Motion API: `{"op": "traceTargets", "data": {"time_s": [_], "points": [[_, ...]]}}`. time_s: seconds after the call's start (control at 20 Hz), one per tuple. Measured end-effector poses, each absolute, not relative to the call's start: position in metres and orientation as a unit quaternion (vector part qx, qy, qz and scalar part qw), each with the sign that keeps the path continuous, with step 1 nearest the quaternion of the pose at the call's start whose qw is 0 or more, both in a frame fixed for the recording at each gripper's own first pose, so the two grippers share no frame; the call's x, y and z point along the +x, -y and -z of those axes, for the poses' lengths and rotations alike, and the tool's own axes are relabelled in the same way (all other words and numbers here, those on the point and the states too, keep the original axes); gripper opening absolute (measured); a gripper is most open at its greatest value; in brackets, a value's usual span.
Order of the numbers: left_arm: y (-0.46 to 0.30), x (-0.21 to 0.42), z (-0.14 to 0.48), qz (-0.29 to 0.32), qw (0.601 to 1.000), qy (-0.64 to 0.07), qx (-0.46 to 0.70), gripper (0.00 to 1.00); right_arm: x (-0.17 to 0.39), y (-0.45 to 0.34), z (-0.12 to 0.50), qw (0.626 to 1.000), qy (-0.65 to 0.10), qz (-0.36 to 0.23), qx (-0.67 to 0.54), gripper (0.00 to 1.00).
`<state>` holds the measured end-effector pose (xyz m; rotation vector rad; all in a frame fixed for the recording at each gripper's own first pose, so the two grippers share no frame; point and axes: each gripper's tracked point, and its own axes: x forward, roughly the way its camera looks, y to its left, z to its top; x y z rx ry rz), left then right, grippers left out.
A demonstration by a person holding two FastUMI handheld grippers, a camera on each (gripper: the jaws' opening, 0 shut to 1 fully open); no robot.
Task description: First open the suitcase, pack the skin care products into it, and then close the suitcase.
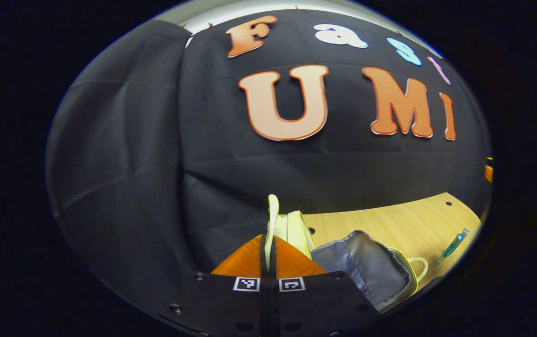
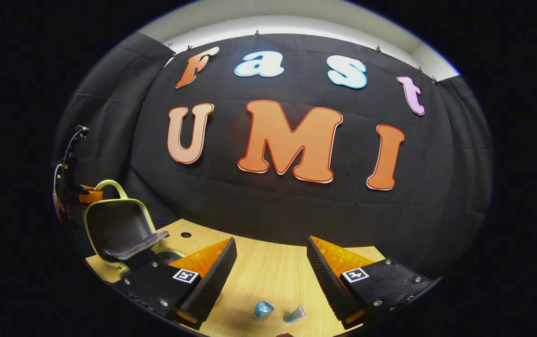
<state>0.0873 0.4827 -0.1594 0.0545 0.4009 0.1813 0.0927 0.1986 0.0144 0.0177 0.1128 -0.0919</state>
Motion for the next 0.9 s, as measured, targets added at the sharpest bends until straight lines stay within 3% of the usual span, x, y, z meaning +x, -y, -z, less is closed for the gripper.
{"op": "traceTargets", "data": {"time_s": [0.3,0.65,0.8,0.9], "points": [[-0.568,0.083,0.238,-0.139,0.954,-0.267,0.003,0.0,0.093,-0.204,-0.003,0.995,-0.084,0.052,0.035,0.95],[-0.605,0.066,0.32,-0.17,0.92,-0.353,0.012,0.01,0.087,-0.199,0.009,0.992,-0.103,0.067,0.03,0.95],[-0.622,0.066,0.333,-0.213,0.901,-0.376,0.025,0.17,0.085,-0.196,0.021,0.99,-0.114,0.071,0.043,0.95],[-0.61,0.072,0.312,-0.209,0.908,-0.363,0.02,0.18,0.084,-0.192,0.031,0.988,-0.124,0.075,0.06,0.95]]}}
